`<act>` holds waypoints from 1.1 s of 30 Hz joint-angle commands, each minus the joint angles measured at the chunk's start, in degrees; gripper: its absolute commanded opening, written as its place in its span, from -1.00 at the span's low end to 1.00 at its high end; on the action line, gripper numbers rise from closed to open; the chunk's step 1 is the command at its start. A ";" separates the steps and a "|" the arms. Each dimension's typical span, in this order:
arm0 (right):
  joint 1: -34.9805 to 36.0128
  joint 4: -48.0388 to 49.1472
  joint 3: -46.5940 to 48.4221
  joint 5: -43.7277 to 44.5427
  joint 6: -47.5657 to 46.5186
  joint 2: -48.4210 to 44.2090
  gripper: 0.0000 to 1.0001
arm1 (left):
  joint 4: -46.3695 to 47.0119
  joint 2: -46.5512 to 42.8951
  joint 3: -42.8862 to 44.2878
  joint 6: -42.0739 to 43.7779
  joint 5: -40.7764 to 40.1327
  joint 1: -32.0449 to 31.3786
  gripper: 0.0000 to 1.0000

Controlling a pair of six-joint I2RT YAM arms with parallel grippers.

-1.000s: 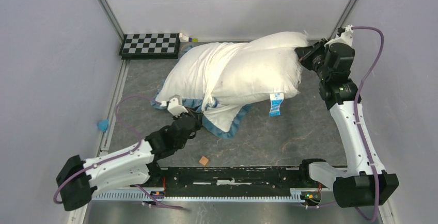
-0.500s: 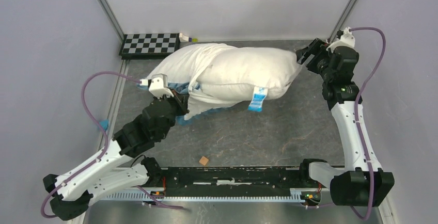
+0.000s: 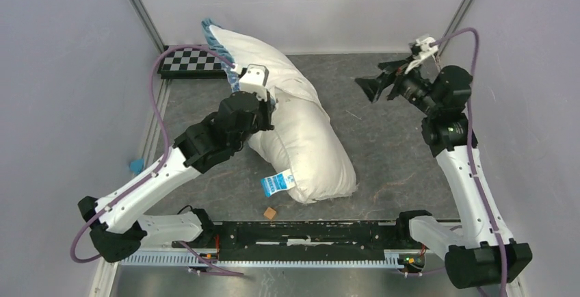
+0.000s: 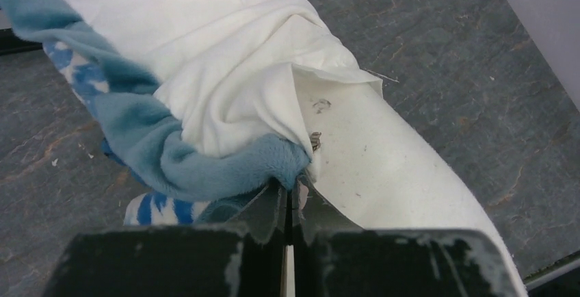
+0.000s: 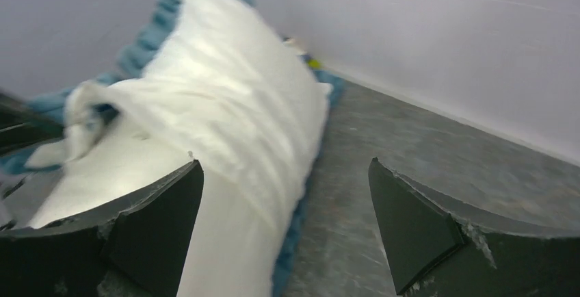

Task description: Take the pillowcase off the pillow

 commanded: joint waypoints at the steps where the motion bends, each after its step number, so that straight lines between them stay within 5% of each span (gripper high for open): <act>1: 10.87 -3.78 4.42 -4.82 -7.27 1.29 0.96 | 3.23 3.08 4.63 3.20 4.95 0.09 -0.95; 9: 30.48 -9.07 1.76 9.15 -5.34 0.10 0.96 | 4.15 11.09 11.59 3.75 4.74 0.08 -0.95; 14: 45.05 -16.02 3.56 27.41 -7.29 1.94 0.96 | 5.42 14.15 13.87 4.40 4.85 0.09 -0.95; 18: 50.83 -20.58 4.38 37.05 -8.27 3.88 0.96 | 6.28 16.45 15.06 4.84 4.25 0.09 -0.95; 25: 54.51 -26.08 3.28 40.73 -9.77 5.63 0.96 | 1.97 20.50 19.13 4.45 0.74 0.73 -0.95; 27: 54.52 -27.26 1.62 43.08 -10.67 4.94 -0.17 | 0.79 20.65 19.30 3.65 -0.38 2.12 -0.95; 29: 54.56 -27.62 -0.16 51.18 -9.48 3.11 -0.95 | -0.19 20.65 19.01 2.53 -0.50 4.59 -0.95; 33: 52.42 -25.96 -2.00 66.03 -9.24 -2.20 -1.00 | -1.75 20.26 18.79 0.76 -1.90 11.73 -0.95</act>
